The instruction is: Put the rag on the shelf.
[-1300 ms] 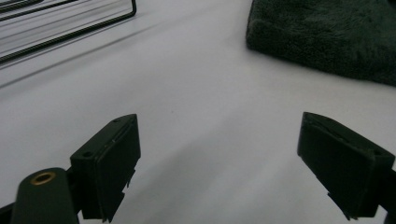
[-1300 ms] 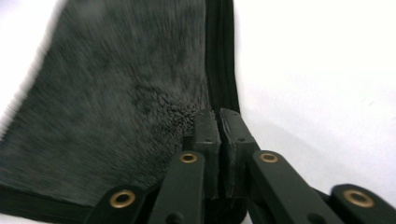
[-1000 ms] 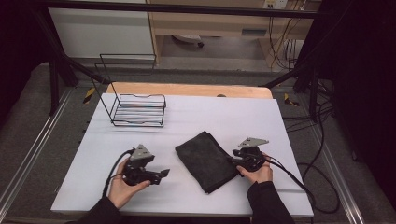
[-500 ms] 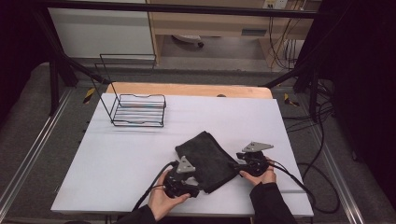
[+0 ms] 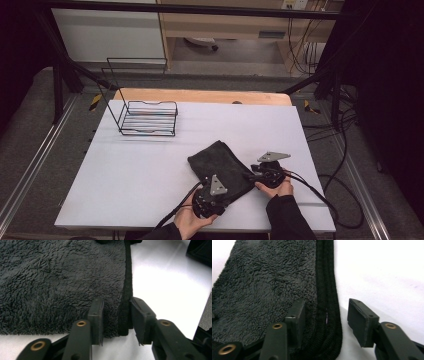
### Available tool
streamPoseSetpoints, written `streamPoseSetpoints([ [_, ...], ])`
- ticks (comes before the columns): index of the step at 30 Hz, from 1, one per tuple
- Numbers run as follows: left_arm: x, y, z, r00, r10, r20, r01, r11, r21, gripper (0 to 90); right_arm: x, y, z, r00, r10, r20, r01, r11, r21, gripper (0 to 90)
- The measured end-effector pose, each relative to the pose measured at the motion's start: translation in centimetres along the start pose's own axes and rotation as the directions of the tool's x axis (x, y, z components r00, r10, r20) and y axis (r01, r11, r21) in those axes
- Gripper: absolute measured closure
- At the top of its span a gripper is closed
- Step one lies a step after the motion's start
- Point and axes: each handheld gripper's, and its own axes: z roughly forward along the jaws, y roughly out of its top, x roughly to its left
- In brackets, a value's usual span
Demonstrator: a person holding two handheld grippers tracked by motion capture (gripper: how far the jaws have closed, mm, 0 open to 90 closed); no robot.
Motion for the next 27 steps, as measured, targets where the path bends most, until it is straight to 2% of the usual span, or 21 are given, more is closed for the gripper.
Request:
streamPoseSetpoints([
  [2,-0.4,0.0,0.1,0.9992,0.029,-0.029,-0.029,0.9996,0.005,66.6,-0.3,-0.1,0.1,0.9984,0.040,-0.040,-0.039,0.999,0.006,57.9],
  [4,-0.6,0.1,0.1,0.9973,0.059,-0.045,-0.058,0.9981,0.023,68.9,-0.5,-0.1,0.1,0.9967,0.055,-0.060,-0.054,0.998,0.009,62.7],
  [8,0.0,0.3,0.1,0.9991,0.039,-0.018,-0.038,0.9990,0.022,78.3,-0.4,0.1,0.0,0.9928,0.086,-0.084,-0.084,0.996,0.022,75.9],
  [10,0.4,0.3,0.0,0.9995,0.031,0.004,-0.031,0.9993,0.023,80.6,-0.3,0.2,-0.2,0.9929,0.086,-0.083,-0.084,0.996,0.026,78.9],
  [13,0.8,0.5,-0.3,0.9994,0.019,0.029,-0.021,0.9991,0.036,82.4,0.1,0.6,-0.4,0.9967,0.052,-0.063,-0.050,0.998,0.033,79.5],
  [15,1.1,0.5,-0.5,0.9988,0.021,0.044,-0.024,0.9985,0.050,82.9,0.5,0.7,-0.6,0.9982,0.034,-0.050,-0.033,0.999,0.029,77.8],
  [18,1.5,0.5,-1.0,0.9979,0.031,0.057,-0.035,0.9968,0.072,83.2,0.8,0.6,-1.0,0.9986,0.012,-0.052,-0.011,1.000,0.011,68.7],
  [20,1.8,0.3,-1.5,0.9969,0.046,0.064,-0.052,0.9950,0.086,83.3,0.9,0.6,-1.5,0.9987,-0.001,-0.051,-0.001,0.999,-0.033,62.2],
  [21,2.0,0.2,-1.8,0.9965,0.052,0.066,-0.058,0.9940,0.092,83.4,1.0,0.7,-1.9,0.9979,0.011,-0.064,-0.015,0.997,-0.076,56.9],
  [24,2.5,-0.1,-2.7,0.9941,0.081,0.073,-0.089,0.9897,0.113,83.4,1.1,0.9,-2.2,0.9975,0.015,-0.069,-0.023,0.994,-0.105,54.0],
  [27,3.1,-0.7,-3.8,0.9921,0.101,0.075,-0.110,0.9862,0.124,83.4,1.3,0.9,-2.1,0.9980,0.001,-0.062,-0.008,0.994,-0.106,50.6],
])
